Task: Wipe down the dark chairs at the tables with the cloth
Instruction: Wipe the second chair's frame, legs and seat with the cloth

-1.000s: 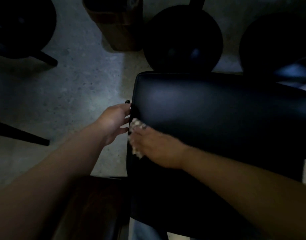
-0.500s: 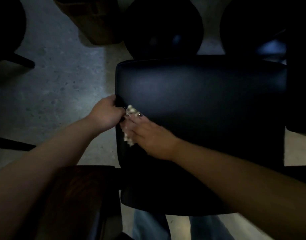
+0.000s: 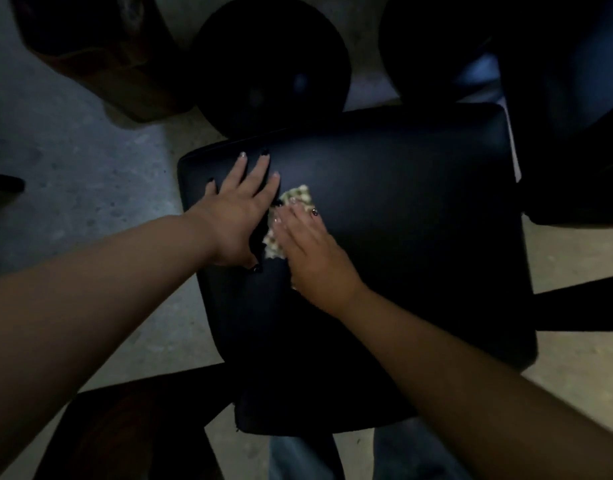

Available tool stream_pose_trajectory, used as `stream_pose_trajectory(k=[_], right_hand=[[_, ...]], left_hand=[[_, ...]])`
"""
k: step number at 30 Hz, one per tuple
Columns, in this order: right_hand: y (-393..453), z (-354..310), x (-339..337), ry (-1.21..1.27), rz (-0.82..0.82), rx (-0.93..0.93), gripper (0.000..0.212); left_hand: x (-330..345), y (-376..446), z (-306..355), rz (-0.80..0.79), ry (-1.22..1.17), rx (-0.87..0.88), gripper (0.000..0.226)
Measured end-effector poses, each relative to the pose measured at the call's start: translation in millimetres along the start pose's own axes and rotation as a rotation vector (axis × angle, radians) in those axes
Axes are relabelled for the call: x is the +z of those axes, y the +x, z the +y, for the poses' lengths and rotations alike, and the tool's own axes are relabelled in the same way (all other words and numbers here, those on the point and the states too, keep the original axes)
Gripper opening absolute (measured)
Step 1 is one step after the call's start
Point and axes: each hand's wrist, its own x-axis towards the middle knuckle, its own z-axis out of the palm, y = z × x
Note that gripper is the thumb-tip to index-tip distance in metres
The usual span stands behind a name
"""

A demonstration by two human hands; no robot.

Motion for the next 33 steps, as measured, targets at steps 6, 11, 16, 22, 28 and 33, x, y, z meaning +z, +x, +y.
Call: stream_pose_trajectory(k=[6, 11, 16, 22, 28, 33], right_hand=[[-33.5, 92.5, -45.6, -0.059, 0.078, 0.374, 0.074], [-22.0, 37.4, -11.8, 0.052, 0.303, 0.686, 0.067], [-46.5, 70.4, -28.8, -0.009, 0.144, 0.403, 0.082], [-74.2, 172.6, -70.0, -0.025, 0.306, 0.927, 0.067], [-73.0, 197.4, -77.5, 0.066, 0.388, 1.157, 0.053], [-76.8, 195.8, -73.2, 0.056, 0.400, 1.112, 0.054]], left_hand=[[-3.1, 11.8, 44.2, 0.002, -0.016, -0.005, 0.138], [-9.0, 37.3, 79.7, 0.022, -0.021, -0.048, 0.141], [-9.5, 40.7, 95.1, 0.019, -0.042, -0.136, 0.144], [-12.0, 37.4, 97.9, 0.018, -0.031, -0.161, 0.143], [-12.9, 39.4, 102.3, 0.004, 0.026, -0.196, 0.142], [-11.0, 42.8, 104.7, -0.013, 0.079, -0.202, 0.139]])
